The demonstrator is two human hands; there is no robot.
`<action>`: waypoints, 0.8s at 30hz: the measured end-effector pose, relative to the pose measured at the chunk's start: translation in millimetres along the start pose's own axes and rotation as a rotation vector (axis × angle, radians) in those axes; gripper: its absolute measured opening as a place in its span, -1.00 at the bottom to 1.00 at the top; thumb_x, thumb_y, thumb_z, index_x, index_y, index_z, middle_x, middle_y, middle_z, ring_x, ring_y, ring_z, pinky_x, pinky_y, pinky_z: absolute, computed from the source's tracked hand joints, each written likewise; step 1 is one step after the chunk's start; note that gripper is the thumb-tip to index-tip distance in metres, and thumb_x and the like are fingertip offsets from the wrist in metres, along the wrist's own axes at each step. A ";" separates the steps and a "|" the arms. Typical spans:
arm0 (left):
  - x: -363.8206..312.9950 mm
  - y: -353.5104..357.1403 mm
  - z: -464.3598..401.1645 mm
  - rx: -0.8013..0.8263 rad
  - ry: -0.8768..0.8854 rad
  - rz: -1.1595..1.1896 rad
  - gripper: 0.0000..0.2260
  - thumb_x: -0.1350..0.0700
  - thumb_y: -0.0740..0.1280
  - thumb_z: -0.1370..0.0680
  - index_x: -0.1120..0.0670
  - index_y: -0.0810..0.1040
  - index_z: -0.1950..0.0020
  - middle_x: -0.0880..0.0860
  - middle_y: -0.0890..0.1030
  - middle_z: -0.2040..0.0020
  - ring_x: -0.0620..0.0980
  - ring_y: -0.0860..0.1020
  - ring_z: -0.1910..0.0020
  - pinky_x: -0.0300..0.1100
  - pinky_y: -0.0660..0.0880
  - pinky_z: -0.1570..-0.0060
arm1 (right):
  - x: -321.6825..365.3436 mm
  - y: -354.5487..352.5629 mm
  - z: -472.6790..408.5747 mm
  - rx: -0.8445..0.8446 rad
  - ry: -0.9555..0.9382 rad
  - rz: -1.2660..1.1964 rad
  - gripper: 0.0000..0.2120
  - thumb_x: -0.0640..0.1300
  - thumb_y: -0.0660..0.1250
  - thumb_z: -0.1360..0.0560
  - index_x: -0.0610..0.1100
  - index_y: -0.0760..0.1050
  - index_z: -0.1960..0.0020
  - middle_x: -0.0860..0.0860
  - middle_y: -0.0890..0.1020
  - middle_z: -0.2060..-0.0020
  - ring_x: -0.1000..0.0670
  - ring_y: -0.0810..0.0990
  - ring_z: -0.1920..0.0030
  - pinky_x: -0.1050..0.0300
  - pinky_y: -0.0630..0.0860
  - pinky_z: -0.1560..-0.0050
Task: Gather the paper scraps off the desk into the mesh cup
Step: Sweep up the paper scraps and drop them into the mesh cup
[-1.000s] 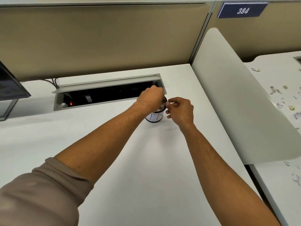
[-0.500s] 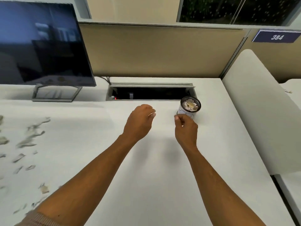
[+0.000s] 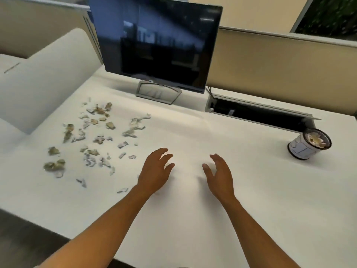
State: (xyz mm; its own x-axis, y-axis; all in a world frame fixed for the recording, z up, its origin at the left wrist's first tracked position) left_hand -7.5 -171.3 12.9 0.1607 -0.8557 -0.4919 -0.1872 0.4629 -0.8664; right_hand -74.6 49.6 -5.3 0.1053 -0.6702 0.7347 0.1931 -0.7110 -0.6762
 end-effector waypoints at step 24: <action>216.0 -52.5 71.0 -0.042 -0.163 -0.081 -0.34 -0.31 -0.11 -0.56 0.04 0.25 -0.52 0.09 0.13 -0.56 0.09 0.00 -0.56 0.10 0.01 -0.50 | 130.2 228.4 74.6 0.363 -0.318 0.436 -0.29 0.28 -0.17 -0.59 -0.09 -0.31 -0.55 0.08 -0.30 -0.51 0.10 -0.38 -0.51 -0.06 -0.40 -0.48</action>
State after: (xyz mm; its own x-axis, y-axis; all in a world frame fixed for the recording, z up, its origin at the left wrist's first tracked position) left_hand 105.9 -364.0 -53.9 0.3312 -0.8393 -0.4312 -0.2068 0.3813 -0.9010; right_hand 56.0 -184.1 -60.1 0.5215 -0.7458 0.4146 0.3788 -0.2330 -0.8957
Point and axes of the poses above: each hand's wrist, its own z-axis away from the middle knuckle, its own y-axis out of the palm, x = y × z, the point moved 4 cm from there along -z, towards the middle knuckle
